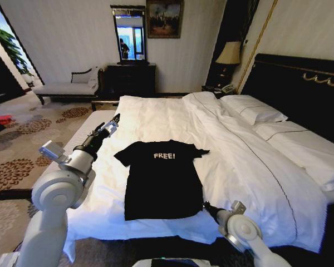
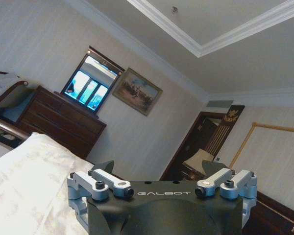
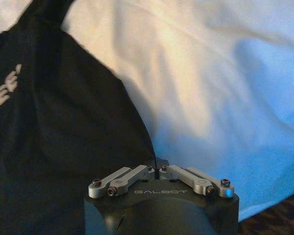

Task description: Fold the clothes on the bed.

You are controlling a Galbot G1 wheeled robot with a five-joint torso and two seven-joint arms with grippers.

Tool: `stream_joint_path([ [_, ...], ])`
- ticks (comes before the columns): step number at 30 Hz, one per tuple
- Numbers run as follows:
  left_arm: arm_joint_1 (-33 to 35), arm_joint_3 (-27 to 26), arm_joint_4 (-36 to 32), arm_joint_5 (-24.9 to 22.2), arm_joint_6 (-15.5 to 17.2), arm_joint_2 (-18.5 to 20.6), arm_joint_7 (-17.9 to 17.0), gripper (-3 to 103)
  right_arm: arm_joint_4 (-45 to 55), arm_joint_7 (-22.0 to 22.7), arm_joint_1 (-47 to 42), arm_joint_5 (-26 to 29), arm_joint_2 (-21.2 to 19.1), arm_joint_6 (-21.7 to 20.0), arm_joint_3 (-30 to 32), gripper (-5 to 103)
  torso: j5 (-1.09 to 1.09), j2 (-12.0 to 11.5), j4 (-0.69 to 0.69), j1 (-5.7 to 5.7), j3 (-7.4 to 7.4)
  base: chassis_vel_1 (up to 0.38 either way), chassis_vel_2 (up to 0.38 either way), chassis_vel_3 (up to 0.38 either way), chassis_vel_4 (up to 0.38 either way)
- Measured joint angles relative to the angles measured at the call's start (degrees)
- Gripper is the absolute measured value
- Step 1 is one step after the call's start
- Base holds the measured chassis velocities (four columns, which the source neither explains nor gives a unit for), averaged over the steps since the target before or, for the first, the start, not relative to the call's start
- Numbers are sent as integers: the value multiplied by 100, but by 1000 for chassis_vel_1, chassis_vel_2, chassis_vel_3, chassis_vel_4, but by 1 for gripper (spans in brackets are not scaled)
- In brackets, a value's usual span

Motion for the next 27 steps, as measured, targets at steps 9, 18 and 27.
stream_joint_path([
  [9,-36,0,55,9,0,4,11,100,13,33,-389,-56,47,39,194,0,0,0,0,0,0,0,0,0,0],
  [18,-58,-6,102,21,3,26,17,100,134,145,-689,-212,111,56,182,0,0,0,-1,0,0,0,0,0,0],
  [27,-24,-27,110,33,3,26,21,100,227,211,-823,-499,243,95,168,-3,-1,0,-1,0,0,0,0,0,0],
])
